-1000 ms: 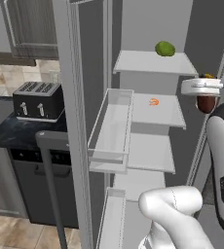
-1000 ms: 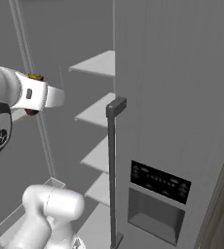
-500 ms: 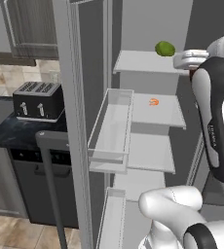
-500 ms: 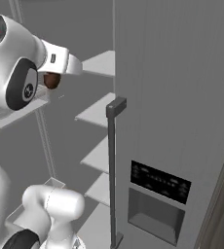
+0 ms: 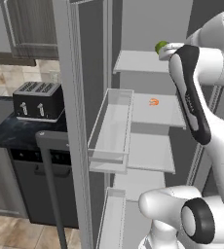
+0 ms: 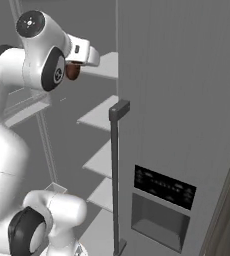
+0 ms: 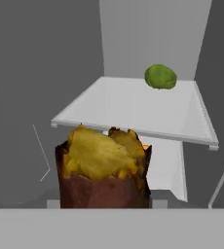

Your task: Transport the fish and sweet potato to the fridge. Place the fish on the rack containing meat and place the sweet potato on the rack containing the vegetable, ensuring meats and vegetables are on different racks.

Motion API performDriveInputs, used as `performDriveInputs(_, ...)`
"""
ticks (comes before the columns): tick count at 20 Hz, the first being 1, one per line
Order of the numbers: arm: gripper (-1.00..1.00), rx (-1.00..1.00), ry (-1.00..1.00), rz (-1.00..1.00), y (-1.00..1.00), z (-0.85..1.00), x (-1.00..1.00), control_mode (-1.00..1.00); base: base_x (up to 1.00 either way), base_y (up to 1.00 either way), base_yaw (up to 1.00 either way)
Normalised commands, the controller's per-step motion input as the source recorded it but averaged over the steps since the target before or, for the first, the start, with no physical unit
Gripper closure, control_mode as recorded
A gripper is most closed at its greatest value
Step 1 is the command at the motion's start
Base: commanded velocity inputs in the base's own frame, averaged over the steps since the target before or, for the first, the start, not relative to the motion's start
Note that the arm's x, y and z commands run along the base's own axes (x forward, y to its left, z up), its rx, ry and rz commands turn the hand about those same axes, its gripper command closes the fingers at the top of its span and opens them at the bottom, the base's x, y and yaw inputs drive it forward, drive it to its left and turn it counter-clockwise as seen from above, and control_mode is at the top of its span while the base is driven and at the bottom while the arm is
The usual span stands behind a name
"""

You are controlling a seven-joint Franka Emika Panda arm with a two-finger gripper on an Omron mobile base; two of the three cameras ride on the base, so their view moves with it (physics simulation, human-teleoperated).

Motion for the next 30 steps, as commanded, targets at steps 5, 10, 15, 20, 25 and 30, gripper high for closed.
performDriveInputs(5, 1.0, 0.0, 0.2, 0.0, -0.01, -0.17, 0.95, -1.0, 0.0, 0.0, 0.0)
performDriveInputs(10, 1.0, 0.0, 0.1, 0.0, -0.08, -0.16, 0.94, -1.0, 0.0, 0.0, 0.0)
performDriveInputs(15, 1.0, 0.0, 0.01, 0.0, -0.15, -0.09, 0.8, -1.0, 0.0, 0.0, 0.0)
performDriveInputs(20, 1.0, 0.0, 0.09, 0.0, -0.06, -0.28, 0.77, -1.0, 0.0, 0.0, 0.0)
performDriveInputs(25, 1.0, 0.0, 0.11, 0.0, -0.08, -0.33, 0.89, -1.0, 0.0, 0.0, 0.0)
performDriveInputs(30, 1.0, 0.0, 0.1, 0.0, -0.19, -0.2, 0.76, -1.0, 0.0, 0.0, 0.0)
